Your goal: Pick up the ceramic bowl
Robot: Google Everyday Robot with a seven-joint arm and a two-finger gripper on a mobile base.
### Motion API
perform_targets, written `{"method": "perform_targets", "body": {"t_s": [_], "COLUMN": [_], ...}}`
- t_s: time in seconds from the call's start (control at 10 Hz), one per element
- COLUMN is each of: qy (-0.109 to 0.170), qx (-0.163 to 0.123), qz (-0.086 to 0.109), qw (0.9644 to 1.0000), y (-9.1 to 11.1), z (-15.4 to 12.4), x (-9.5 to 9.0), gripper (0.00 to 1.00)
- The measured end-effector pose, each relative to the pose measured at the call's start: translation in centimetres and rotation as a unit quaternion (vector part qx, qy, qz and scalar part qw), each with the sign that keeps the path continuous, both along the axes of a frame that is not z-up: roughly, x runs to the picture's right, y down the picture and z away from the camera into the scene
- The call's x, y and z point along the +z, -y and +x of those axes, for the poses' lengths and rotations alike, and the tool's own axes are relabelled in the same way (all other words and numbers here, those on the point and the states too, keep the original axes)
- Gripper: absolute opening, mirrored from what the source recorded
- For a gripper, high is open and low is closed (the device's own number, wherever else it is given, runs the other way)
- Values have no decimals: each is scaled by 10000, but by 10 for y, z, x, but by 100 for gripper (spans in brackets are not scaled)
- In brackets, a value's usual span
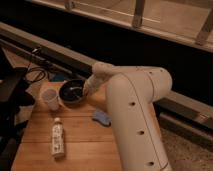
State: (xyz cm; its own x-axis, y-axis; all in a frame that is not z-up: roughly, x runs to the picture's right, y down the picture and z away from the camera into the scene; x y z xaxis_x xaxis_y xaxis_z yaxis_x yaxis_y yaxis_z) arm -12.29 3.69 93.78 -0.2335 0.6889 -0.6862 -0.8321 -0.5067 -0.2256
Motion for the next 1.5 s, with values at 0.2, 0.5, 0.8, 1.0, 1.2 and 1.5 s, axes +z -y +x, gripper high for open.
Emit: {"method": "perform_targets", "body": {"t_s": [0.2, 0.5, 0.8, 1.0, 1.2, 1.5], "qy": [66, 107, 137, 137, 156, 165], "qx": [-67, -95, -136, -148, -165, -170], "qz": [62, 138, 211, 223, 263, 289], "qw": [9999, 9998, 9996, 9995, 9994, 9993], "y": [12, 27, 42, 45, 53, 60], "z": [-3, 0, 0, -1, -1, -1], "x": [-13, -29, -47, -52, -61, -69], "gripper": [3, 3, 3, 3, 3, 3]}}
